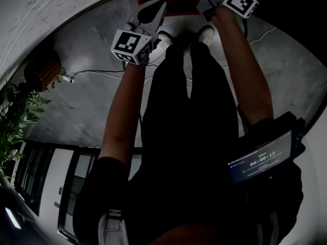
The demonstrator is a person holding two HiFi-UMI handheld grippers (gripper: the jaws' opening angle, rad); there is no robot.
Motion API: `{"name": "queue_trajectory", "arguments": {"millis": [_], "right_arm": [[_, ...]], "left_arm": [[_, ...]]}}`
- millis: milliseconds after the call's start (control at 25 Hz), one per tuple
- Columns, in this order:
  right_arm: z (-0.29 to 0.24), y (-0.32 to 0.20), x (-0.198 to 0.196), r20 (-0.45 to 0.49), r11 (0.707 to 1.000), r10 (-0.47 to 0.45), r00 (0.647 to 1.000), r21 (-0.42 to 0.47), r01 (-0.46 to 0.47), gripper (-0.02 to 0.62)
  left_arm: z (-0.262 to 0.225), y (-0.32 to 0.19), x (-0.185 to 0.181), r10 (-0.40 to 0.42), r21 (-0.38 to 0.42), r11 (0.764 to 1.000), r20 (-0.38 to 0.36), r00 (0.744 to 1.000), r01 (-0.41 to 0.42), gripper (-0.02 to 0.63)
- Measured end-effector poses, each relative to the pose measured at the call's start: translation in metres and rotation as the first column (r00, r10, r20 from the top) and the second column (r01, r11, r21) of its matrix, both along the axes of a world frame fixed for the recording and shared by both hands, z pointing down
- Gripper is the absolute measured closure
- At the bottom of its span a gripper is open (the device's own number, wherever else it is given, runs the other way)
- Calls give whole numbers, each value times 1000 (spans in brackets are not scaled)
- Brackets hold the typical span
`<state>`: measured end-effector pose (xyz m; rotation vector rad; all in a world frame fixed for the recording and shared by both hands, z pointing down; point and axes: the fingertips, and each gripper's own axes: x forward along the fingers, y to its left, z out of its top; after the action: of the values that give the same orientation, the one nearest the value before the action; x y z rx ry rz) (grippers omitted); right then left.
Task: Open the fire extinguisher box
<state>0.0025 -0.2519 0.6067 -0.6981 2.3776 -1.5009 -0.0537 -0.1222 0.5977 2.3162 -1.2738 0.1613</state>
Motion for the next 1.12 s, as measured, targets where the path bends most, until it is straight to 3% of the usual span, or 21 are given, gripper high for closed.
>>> {"name": "queue_trajectory", "arguments": {"millis": [120, 200, 280, 400, 520, 720, 840, 1120], "right_arm": [[-22, 19, -1, -108, 991, -44, 993, 119, 56, 577], [-42, 32, 2, -210, 965, -41, 977, 244, 93, 586], [-67, 48, 4, -281, 918, -37, 959, 369, 144, 586], [-106, 79, 5, -371, 820, -61, 927, 511, 258, 588], [-140, 113, 6, -437, 736, -98, 894, 573, 360, 588], [-204, 155, 14, -489, 644, -118, 864, 625, 441, 588], [-232, 171, 19, -507, 619, -117, 854, 635, 462, 588], [-272, 167, 18, -522, 625, -89, 848, 634, 456, 588]], "left_arm": [[-9, 1, 1, 6, 13, 1000, 4, 1000, -6, 604], [-20, 2, 2, 9, 21, 1000, 0, 1000, -9, 604], [-33, 3, 2, 7, 47, 999, 2, 1000, -7, 604], [-63, 6, 8, 10, 95, 995, 0, 1000, -10, 604], [-97, 16, 14, 20, 144, 989, -6, 1000, -19, 604], [-169, 42, 33, 73, 179, 981, -2, 997, -71, 604], [-205, 51, 42, 96, 230, 968, 21, 995, -98, 604], [-265, 44, 52, 97, 320, 941, 42, 994, -106, 604]]}}
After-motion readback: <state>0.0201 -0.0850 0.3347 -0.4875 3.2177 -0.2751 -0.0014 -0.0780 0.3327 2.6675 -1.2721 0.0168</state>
